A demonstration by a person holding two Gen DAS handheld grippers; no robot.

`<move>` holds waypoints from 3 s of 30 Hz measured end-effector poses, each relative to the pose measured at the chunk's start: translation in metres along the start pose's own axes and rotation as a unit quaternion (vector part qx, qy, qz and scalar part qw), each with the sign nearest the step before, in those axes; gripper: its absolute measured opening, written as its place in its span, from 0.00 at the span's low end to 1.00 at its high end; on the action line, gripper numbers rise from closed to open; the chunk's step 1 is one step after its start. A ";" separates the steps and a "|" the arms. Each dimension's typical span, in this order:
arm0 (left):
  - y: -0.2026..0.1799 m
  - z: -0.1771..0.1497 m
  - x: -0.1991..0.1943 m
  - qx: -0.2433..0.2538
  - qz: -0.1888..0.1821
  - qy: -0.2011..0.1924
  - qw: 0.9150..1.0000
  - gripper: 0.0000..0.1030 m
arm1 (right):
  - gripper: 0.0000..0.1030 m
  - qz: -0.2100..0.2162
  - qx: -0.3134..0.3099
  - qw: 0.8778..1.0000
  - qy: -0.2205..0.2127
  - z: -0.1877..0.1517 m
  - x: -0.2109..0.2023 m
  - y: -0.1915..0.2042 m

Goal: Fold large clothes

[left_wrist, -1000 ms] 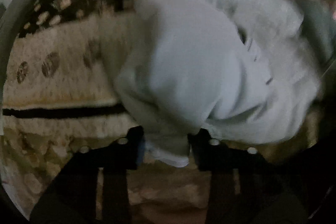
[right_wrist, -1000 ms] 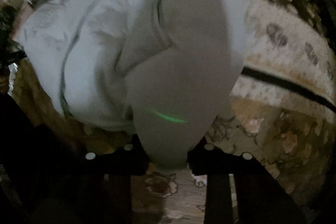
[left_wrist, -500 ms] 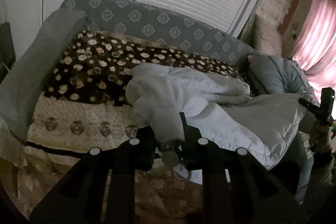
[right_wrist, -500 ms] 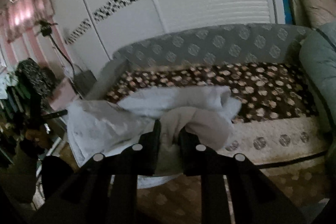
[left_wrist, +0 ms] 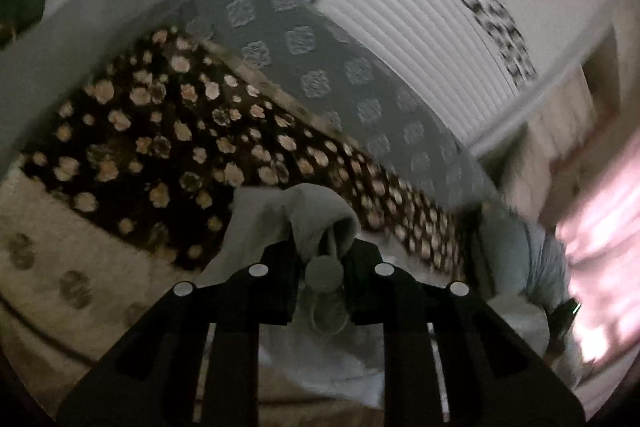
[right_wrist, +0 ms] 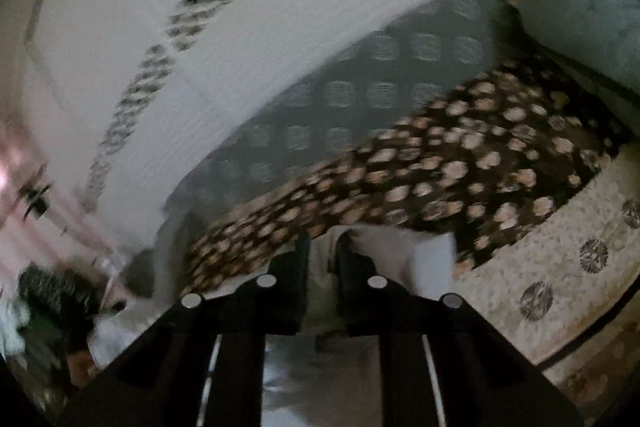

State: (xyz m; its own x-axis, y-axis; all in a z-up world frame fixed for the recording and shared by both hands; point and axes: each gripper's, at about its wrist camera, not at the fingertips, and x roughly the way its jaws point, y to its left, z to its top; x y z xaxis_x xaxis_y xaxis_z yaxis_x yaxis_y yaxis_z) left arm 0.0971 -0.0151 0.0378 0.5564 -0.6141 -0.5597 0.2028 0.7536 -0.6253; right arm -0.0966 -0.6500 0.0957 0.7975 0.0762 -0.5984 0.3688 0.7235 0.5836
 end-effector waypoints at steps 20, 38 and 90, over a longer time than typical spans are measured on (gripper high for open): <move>-0.043 -0.005 0.052 0.104 0.174 -0.232 0.951 0.97 | 0.99 -0.079 -0.048 0.987 -0.128 0.006 0.041 0.013; -0.161 -0.162 0.085 0.400 0.181 -0.143 0.887 0.97 | 0.99 -0.142 -0.256 0.956 -0.022 -0.124 0.077 0.102; 0.018 -0.109 0.108 0.168 0.188 0.040 0.967 0.97 | 0.98 -0.115 -0.057 0.981 0.148 -0.084 0.092 -0.069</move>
State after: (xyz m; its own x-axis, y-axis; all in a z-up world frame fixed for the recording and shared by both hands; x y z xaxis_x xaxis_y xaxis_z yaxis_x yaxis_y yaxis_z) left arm 0.0731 -0.0938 -0.0931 0.5800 -0.2884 -0.7618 0.2571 0.9522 -0.1648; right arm -0.0886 -0.6355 -0.0452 0.5189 0.0857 -0.8505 0.4534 0.8159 0.3588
